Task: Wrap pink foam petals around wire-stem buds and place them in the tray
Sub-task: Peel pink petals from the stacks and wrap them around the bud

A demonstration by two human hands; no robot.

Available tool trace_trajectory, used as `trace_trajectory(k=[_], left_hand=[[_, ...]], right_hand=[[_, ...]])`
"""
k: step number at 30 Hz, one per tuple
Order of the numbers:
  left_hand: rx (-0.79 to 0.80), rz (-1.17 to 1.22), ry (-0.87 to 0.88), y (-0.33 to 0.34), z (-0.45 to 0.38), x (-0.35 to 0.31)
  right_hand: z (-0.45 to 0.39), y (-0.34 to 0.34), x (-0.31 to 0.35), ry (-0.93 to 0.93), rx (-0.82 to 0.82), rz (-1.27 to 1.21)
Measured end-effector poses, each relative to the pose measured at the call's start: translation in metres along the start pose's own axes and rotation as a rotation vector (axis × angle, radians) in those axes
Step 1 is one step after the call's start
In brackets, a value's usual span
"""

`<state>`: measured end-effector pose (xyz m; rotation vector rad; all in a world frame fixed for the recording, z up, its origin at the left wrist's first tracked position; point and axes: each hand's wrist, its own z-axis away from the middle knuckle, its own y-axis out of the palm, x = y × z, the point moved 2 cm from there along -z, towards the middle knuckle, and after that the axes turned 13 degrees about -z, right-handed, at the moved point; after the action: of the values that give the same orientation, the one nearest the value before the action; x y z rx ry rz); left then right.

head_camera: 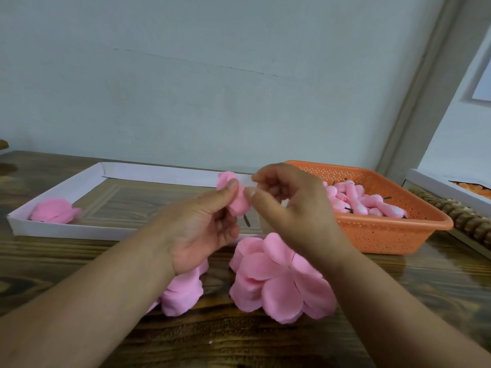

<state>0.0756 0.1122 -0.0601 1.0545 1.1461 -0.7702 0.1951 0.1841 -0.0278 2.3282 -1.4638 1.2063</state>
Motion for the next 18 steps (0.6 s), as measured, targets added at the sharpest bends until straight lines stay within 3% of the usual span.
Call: trace_trajectory(k=[5, 10, 13, 18], left_hand=[[-0.092, 0.02, 0.045, 0.003, -0.001, 0.001], [-0.1, 0.041, 0.094, 0.007, 0.0, 0.004], [-0.114, -0.016, 0.128, 0.006, -0.001, 0.005], [0.019, 0.009, 0.192, 0.006, 0.0, 0.003]], right_hand=[[0.012, 0.021, 0.006, -0.244, -0.024, 0.425], [0.016, 0.03, 0.011, -0.376, -0.104, 0.586], [0.014, 0.03, 0.011, -0.233, -0.108, 0.433], [0.012, 0.027, 0.008, 0.166, -0.094, -0.162]])
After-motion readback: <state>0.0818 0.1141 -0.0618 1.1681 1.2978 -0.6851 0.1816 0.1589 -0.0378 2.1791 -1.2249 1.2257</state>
